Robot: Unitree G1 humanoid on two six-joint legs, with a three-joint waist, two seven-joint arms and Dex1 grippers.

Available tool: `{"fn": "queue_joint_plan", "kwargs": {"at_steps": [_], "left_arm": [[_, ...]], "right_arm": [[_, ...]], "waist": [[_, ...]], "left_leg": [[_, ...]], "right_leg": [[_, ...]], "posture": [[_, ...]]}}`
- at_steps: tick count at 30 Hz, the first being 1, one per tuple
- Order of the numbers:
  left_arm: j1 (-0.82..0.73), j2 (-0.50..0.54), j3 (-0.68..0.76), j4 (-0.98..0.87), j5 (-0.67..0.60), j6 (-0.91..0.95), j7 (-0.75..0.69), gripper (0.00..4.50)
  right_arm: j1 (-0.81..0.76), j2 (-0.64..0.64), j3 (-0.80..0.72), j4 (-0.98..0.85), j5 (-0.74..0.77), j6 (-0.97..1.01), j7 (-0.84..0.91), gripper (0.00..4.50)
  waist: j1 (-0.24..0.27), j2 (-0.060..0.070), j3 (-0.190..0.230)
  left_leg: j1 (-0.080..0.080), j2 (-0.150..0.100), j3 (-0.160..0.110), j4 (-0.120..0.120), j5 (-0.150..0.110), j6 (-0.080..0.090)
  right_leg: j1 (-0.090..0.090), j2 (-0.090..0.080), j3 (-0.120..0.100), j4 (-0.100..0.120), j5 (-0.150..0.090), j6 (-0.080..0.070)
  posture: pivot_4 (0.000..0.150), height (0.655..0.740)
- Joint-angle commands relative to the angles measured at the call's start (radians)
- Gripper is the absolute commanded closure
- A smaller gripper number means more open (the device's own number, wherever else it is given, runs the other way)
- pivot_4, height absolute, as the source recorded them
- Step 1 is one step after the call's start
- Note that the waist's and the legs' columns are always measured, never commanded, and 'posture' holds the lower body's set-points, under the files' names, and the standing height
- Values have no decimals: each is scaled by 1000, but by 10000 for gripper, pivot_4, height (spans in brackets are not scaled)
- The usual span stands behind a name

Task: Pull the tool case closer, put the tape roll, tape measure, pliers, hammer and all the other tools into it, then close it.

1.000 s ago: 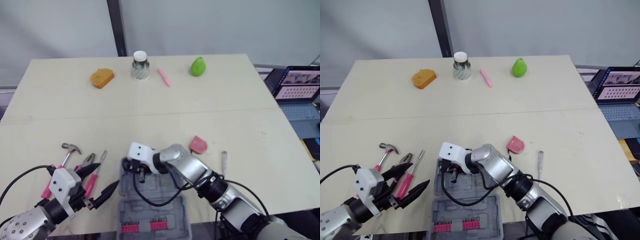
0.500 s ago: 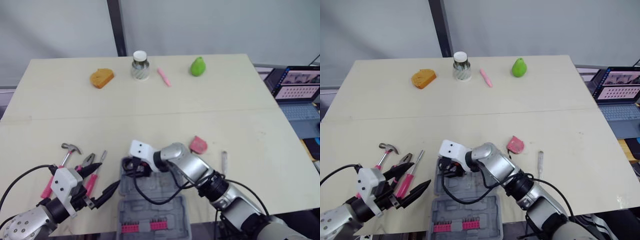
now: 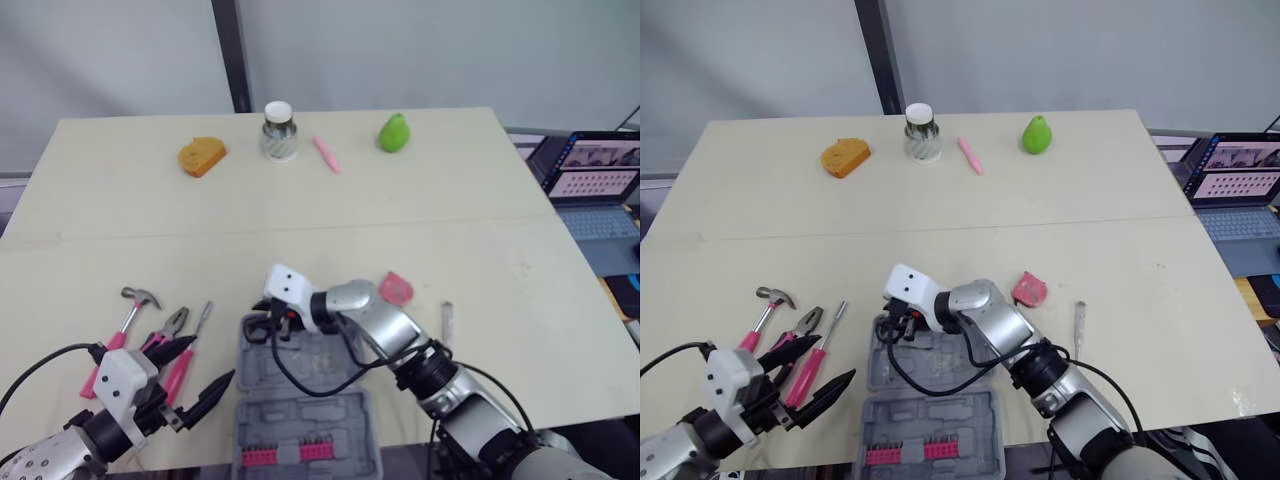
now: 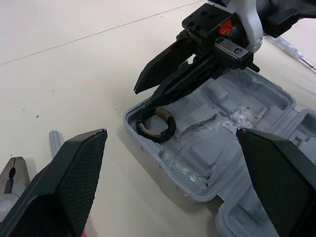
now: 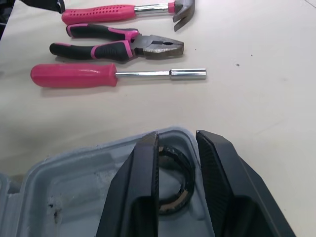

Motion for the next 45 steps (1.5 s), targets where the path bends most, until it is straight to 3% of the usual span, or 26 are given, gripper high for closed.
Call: {"fn": "queue_joint_plan", "kwargs": {"at_steps": [1,36,40,45], "left_arm": [[-3,-2,-10,-5,1,-12,4,0],[-61,16,-33,16,16,0,19,0],[-71,15,-40,16,19,4,21,0],[-98,17,-28,14,-9,25,30,0]], "right_arm": [[11,25,-3,16,-5,-43,-12,32829],[45,35,58,197,-175,-136,-20,32829],[50,46,42,192,-158,-151,-18,32829],[94,64,-86,46,6,-127,34,32829]], "waist": [[0,0,0],[-20,0,0],[-20,0,0],[-19,0,0]], "left_leg": [[0,0,0,0,0,0],[3,1,1,0,1,-2],[4,1,1,0,1,-2],[4,1,1,0,1,-2]], "right_leg": [[0,0,0,0,0,0],[1,0,0,5,0,-1],[1,0,0,6,1,-2],[1,0,0,6,1,-2]], "posture": [[1500,7400],[1500,7400],[1500,7400],[1500,7400]]}}
